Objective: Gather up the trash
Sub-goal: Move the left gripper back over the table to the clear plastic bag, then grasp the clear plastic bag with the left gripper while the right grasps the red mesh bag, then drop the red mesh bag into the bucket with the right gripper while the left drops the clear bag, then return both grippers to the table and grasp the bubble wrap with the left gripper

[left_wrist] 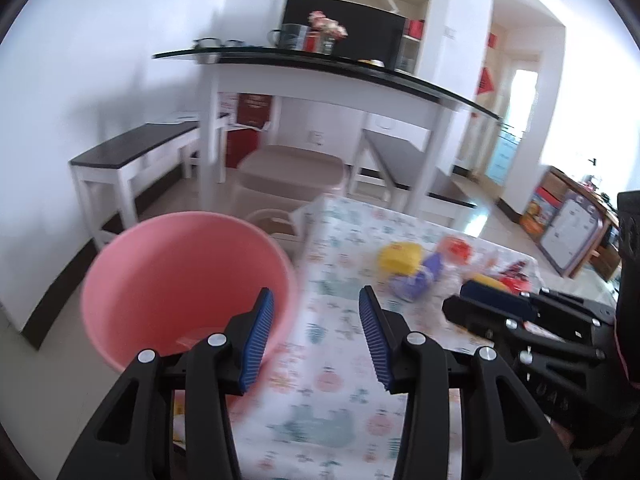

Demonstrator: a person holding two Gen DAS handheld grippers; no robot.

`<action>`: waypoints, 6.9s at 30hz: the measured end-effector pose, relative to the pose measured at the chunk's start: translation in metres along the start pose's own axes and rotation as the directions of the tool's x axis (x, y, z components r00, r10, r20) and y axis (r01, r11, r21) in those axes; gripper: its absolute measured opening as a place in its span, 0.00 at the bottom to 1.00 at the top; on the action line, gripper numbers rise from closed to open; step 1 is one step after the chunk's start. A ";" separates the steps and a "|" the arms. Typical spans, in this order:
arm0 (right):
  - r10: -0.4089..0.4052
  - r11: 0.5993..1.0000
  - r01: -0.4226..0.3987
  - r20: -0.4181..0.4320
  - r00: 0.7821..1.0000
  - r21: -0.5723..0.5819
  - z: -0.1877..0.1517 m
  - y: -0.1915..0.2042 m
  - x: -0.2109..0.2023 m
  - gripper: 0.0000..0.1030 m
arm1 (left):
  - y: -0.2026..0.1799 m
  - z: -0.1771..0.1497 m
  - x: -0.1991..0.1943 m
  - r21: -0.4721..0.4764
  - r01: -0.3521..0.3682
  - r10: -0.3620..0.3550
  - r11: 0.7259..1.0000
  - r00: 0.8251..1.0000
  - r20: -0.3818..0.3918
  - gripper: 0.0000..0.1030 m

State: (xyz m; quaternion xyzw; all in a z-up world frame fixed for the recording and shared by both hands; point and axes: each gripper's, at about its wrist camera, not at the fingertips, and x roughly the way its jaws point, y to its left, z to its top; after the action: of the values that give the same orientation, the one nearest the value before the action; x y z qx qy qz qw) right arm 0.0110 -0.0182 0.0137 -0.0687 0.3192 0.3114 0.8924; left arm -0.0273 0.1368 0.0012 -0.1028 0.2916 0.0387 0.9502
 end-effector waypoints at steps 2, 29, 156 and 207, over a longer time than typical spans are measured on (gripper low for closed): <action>-0.022 1.000 0.022 0.003 1.000 0.015 -0.004 -0.010 -0.008 0.22 | -0.011 -0.001 -0.001 0.022 0.030 -0.030 0.999 1.000 -0.003 0.43; -0.225 0.936 0.231 -0.054 0.973 0.264 -0.080 -0.125 -0.056 0.22 | -0.126 -0.080 0.014 0.277 0.408 -0.309 0.870 0.889 -0.338 0.47; 0.263 0.964 -0.256 -0.100 0.960 0.073 0.024 0.078 0.110 0.04 | 0.103 -0.032 0.007 -0.167 -0.231 0.228 0.959 0.973 -0.032 0.40; -0.174 0.924 0.185 -0.061 0.983 0.334 -0.070 -0.136 -0.007 0.22 | -0.106 -0.017 0.084 0.186 0.179 -0.148 0.966 0.974 -0.170 0.45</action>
State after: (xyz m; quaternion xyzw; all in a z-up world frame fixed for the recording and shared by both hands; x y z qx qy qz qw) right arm 0.0515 -0.1531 -0.0470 0.0517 0.3739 0.1680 0.9107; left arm 0.0467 0.0306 -0.0411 -0.0333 0.3573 -0.0777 0.9302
